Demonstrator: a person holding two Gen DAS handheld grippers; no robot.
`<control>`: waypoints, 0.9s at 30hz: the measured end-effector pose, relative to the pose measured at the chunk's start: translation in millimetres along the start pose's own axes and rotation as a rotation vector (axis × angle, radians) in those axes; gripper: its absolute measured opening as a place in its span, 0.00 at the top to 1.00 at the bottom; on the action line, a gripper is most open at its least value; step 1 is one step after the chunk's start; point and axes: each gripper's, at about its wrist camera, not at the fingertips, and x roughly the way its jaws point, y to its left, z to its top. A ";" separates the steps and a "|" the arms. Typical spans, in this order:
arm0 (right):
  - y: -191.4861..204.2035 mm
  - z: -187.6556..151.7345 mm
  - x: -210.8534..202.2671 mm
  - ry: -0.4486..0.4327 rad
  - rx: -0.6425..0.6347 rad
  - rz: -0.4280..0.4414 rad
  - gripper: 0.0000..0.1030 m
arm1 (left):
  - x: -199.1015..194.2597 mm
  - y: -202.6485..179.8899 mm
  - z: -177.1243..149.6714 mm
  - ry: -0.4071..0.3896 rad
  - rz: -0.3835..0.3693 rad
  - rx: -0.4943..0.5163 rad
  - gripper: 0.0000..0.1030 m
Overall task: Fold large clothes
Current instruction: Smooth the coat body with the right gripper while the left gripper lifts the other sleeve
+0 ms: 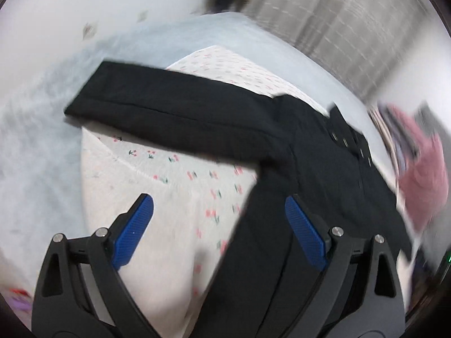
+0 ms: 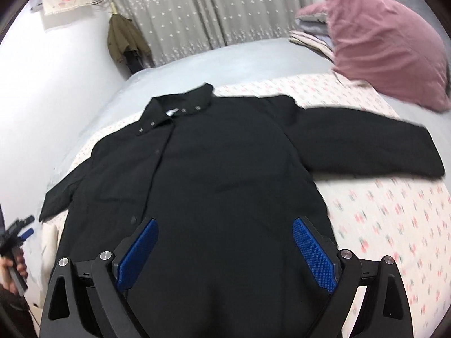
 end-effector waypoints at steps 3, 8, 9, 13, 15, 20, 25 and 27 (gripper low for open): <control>12.8 1.7 23.6 -0.022 -0.056 -0.001 0.05 | 43.7 21.0 16.5 0.038 0.017 -0.140 0.08; 3.3 -5.1 78.8 -0.001 -0.069 0.024 0.05 | 93.8 59.0 26.8 0.015 0.034 -0.330 0.09; 1.8 -6.4 84.2 0.013 -0.067 0.022 0.05 | 96.5 65.9 29.8 -0.024 0.018 -0.361 0.09; -6.3 -8.8 101.5 0.023 -0.078 0.038 0.05 | 101.6 81.5 44.0 -0.129 -0.013 -0.437 0.10; -8.0 -10.1 104.2 0.009 -0.094 0.040 0.05 | 104.7 89.1 51.7 -0.172 0.007 -0.476 0.19; -11.3 -11.0 114.9 0.011 -0.123 0.045 0.05 | 109.8 113.5 69.0 -0.193 0.068 -0.590 0.83; -13.3 -10.1 124.4 0.032 -0.123 0.052 0.05 | 69.7 81.2 87.4 -0.334 0.093 -0.496 0.89; -14.2 -9.7 124.1 0.032 -0.120 0.057 0.05 | 48.2 51.7 93.7 -0.410 0.123 -0.402 0.89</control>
